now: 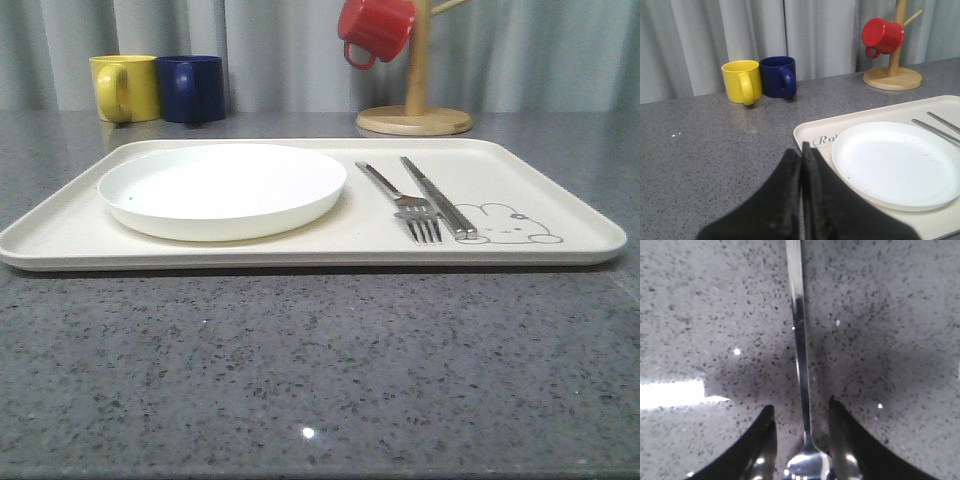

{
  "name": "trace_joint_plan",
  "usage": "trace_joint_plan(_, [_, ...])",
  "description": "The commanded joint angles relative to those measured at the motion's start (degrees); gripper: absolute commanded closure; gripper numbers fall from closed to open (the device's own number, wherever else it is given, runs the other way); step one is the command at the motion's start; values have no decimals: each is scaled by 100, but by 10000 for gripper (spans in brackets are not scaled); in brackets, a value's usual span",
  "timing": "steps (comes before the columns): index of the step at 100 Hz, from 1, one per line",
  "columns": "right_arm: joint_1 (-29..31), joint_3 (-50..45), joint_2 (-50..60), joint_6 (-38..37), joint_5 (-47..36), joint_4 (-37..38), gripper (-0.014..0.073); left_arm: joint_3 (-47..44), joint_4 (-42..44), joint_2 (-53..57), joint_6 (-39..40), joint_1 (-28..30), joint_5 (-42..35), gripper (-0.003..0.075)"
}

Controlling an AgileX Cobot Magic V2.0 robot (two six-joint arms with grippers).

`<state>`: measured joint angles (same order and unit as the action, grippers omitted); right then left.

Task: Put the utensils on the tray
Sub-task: 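Open the right gripper and move it back to the spoon, then grasp the silver spoon and lay it on the tray beside the chopsticks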

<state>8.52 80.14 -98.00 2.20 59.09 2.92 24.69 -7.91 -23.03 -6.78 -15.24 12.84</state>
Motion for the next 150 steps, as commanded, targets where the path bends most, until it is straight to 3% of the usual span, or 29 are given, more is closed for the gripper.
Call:
trace_joint_plan(1, [40, 175, 146, 94, -234, 21, 316, 147, -20, -41, 2, -39, -468, 739])
trace_joint_plan(49, [41, 175, -167, 94, -342, 21, 329, 147, -20, -41, 2, -39, -468, 739])
trace_joint_plan(78, [41, 175, -167, 89, -227, -55, 653, 147, -20, -41, 2, -39, -468, 739])
trace_joint_plan(100, [-17, 175, 108, 89, -206, -552, 661, 147, -20, -41, 2, -39, -468, 739])
trace_joint_plan(121, [-501, 175, 730, -555, -155, -658, 660, 147, -20, -41, 2, -39, -468, 739])
trace_joint_plan(150, [-1898, 175, 899, -1456, -271, -509, 650, 147, -20, -41, 2, -39, -468, 739])
